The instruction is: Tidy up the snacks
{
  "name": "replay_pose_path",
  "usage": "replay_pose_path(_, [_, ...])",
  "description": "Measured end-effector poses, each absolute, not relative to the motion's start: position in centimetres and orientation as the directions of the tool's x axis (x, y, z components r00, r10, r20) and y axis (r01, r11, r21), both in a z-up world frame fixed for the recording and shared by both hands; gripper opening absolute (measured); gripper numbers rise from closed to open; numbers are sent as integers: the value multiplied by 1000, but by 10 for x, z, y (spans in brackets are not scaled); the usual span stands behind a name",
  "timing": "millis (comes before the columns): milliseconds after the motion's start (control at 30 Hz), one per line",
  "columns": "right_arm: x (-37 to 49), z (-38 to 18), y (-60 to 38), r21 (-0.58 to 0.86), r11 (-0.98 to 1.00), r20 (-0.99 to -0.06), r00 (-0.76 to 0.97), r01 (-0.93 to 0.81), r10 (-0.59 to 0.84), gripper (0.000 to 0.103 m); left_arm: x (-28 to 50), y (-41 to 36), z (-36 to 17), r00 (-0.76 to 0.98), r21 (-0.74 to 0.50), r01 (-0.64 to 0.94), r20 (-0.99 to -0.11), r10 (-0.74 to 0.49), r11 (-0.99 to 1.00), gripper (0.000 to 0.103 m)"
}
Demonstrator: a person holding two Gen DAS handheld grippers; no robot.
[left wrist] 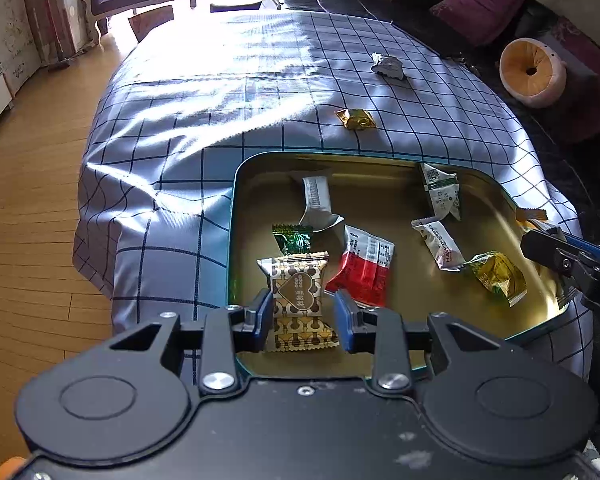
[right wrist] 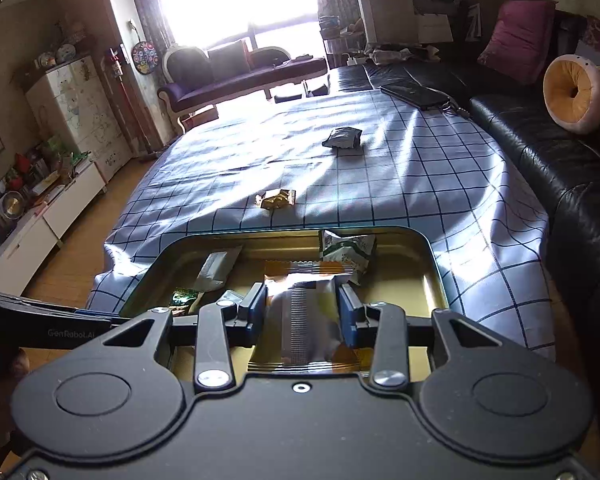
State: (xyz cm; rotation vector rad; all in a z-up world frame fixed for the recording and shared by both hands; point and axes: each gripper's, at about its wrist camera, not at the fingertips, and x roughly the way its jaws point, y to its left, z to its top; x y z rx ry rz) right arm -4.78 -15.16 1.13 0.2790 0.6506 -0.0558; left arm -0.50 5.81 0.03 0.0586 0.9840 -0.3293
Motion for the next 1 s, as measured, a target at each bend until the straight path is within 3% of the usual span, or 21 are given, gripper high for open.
replay_pose_path(1000, [-43,-1,-152,222,964,-671,740,144,45,51,-4,53,-15,460,-80,296,-861,-216,952,33])
